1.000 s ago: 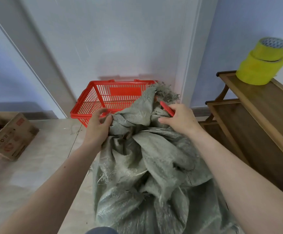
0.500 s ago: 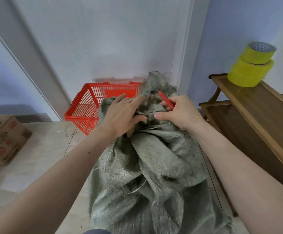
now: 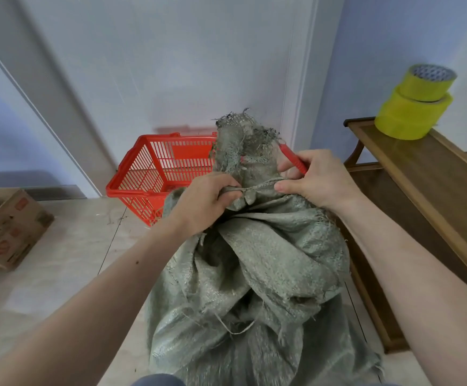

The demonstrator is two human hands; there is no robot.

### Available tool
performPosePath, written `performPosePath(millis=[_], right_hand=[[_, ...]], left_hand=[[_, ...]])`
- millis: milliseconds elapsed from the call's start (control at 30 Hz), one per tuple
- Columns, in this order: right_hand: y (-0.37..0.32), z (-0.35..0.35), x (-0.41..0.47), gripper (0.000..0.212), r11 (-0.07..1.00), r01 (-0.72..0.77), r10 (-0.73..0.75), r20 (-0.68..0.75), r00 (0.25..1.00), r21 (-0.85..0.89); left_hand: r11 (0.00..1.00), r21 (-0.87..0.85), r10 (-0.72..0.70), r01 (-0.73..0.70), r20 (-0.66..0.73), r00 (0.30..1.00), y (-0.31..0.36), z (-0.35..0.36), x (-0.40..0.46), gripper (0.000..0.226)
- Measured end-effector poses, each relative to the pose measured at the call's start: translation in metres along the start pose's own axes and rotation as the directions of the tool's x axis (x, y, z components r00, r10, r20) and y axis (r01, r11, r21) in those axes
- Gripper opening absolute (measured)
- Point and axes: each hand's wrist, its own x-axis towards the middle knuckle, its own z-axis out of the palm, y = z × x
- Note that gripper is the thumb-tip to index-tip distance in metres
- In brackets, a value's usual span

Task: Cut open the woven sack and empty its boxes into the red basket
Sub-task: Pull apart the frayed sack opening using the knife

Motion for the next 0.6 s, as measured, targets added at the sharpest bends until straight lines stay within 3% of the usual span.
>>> performPosePath(millis=[100,200,367,600], right_hand=[[0.001,0.005,-0.001,0.029,0.993,0.013,-0.020,-0.065,0.998,-0.114],[-0.001,0.008,-0.004,0.028,0.953,0.034,-0.055,-0.063,0.996,-0.302],[-0.011,-0.001,-0.024,0.054,0.867,0.112,-0.149,-0.037,0.988,-0.485],[-0.012,0.001,-0.045,0.034,0.710,0.239,-0.380,-0.075,0.922,-0.663]], left_hand=[[0.927,-0.331,-0.157,0.178,0.090,0.983,0.013,0.001,-0.002,0.004],[0.844,-0.484,-0.214,0.229,0.088,0.973,0.021,0.004,-0.002,0.009],[0.829,-0.493,-0.262,0.265,0.075,0.962,0.023,0.003,0.003,0.005],[0.848,-0.454,-0.279,0.275,0.059,0.958,0.026,0.000,0.005,0.008]])
